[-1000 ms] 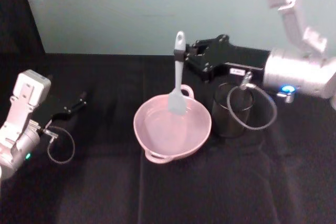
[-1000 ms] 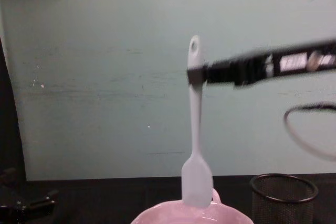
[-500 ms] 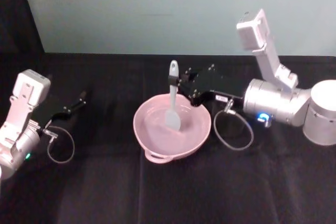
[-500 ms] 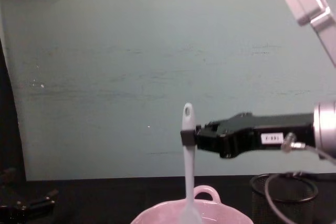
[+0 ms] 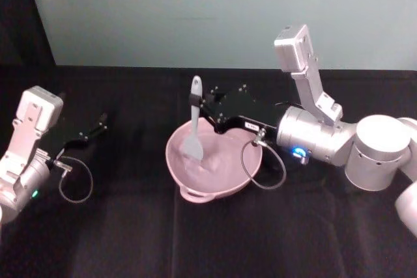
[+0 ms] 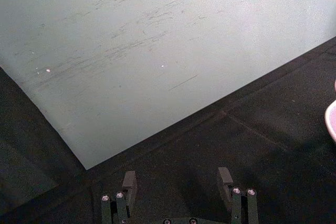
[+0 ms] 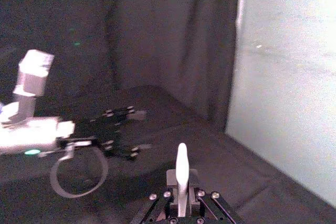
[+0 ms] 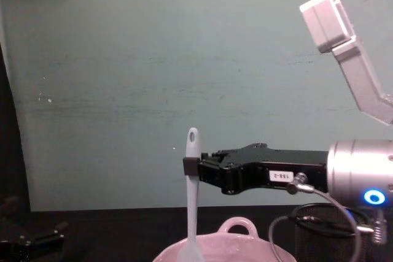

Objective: Use the one hand to pick up the spoon and stir the clear water in the bowl.

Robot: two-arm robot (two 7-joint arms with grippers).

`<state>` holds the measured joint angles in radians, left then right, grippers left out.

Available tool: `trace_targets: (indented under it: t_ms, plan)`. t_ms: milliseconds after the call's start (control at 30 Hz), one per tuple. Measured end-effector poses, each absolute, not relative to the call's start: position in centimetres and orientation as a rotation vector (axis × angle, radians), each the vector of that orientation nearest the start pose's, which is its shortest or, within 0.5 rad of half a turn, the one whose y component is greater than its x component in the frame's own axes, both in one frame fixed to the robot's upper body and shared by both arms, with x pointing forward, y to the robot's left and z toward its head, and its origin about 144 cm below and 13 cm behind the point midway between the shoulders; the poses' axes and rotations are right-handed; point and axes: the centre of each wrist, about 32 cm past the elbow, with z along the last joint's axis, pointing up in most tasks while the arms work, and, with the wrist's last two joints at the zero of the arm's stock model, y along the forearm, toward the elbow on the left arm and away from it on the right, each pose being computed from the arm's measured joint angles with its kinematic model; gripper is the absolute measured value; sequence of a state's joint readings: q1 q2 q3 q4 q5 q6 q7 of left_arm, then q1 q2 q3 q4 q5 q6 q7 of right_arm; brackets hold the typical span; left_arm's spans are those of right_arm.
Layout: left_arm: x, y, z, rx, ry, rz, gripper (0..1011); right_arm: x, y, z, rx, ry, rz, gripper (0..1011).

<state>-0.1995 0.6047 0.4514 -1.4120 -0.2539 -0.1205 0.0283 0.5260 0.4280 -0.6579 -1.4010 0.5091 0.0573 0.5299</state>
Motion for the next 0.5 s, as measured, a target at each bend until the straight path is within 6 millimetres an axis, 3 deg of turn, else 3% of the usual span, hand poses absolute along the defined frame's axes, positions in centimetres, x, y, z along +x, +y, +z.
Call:
trace_targets:
  t_ms: [267, 500]
  plan:
    - [48.9, 31.0, 114.0, 0.304, -0.285, 1.248, 1011, 56.5, -19.6, 121.6, -0.110, -0.163, -0.679, 117]
    - [48.9, 31.0, 114.0, 0.304, -0.285, 1.248, 1011, 56.2, -21.3, 122.0, -0.143, -0.216, -0.709, 117]
